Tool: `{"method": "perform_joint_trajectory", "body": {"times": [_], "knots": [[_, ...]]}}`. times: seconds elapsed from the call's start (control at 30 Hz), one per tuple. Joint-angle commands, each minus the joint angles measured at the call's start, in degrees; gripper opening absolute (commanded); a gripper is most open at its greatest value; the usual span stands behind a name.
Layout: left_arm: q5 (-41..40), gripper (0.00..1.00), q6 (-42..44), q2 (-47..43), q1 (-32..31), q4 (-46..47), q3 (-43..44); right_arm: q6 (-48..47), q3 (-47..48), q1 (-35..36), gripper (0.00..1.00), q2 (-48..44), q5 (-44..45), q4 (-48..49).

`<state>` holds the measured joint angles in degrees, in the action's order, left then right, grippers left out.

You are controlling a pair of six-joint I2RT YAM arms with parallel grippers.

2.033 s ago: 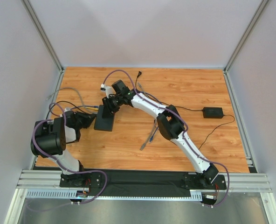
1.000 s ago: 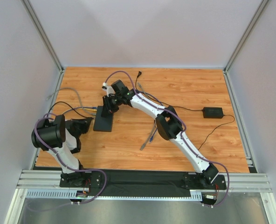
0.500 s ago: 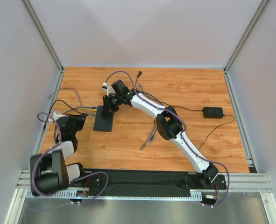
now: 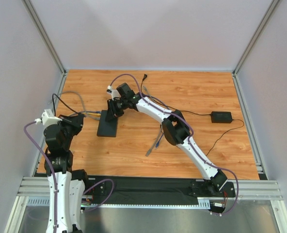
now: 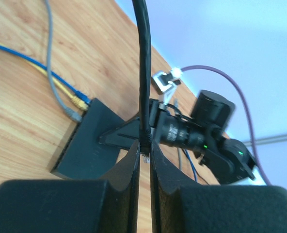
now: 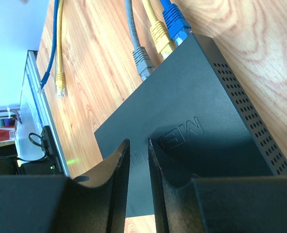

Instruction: Pull the plug from the switch port

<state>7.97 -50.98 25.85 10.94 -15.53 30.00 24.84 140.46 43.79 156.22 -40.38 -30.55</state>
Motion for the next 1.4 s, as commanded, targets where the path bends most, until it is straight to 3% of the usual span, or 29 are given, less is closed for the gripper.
{"method": "perform_joint_trajectory", "body": {"times": [0.0,0.2,0.3,0.43,0.47,0.67,0.87,1.03,1.37], "knots": [[4.5,0.0,4.13,-0.1,-0.57,-8.02,6.73,-0.94,-3.52,-1.86,0.26,0.23,4.61,1.1],[6.61,0.0,5.81,0.86,-3.38,-11.54,12.8,-2.42,-5.81,-2.92,0.31,-4.95,3.65,2.42],[8.04,0.0,6.5,4.46,-7.15,-11.01,14.9,-3.57,-12.73,-4.41,0.35,-13.36,2.07,5.48],[1.27,0.0,10.63,12.2,-20.23,-13.65,20.17,-1.81,-30.74,-8.8,0.38,-26.18,8.53,18.21],[-1.26,0.0,10.9,14.91,-25.56,-13.39,20.88,-3.03,-35.56,-10.9,0.38,-28.58,9.52,19.02],[-11.47,0.0,14.06,23.01,-41.59,-10.67,26.33,-4.63,-52.89,-25.38,0.39,-45.9,8.57,25.08],[-10.78,0.0,17.84,37.5,-55.04,-4.78,30.9,-0.6,-66.45,-41.91,0.4,-54.35,5.41,32.37],[-10.25,0.0,21.27,50.96,-59.1,-7.4,38.63,9.34,-73.57,-49.41,0.39,-55.06,-2.14,46.6],[-11.66,0.0,22.24,62.74,-60.95,-7.67,40.76,13.48,-73.67,-50.29,0.39,-52.78,-4.79,50.32]]}}
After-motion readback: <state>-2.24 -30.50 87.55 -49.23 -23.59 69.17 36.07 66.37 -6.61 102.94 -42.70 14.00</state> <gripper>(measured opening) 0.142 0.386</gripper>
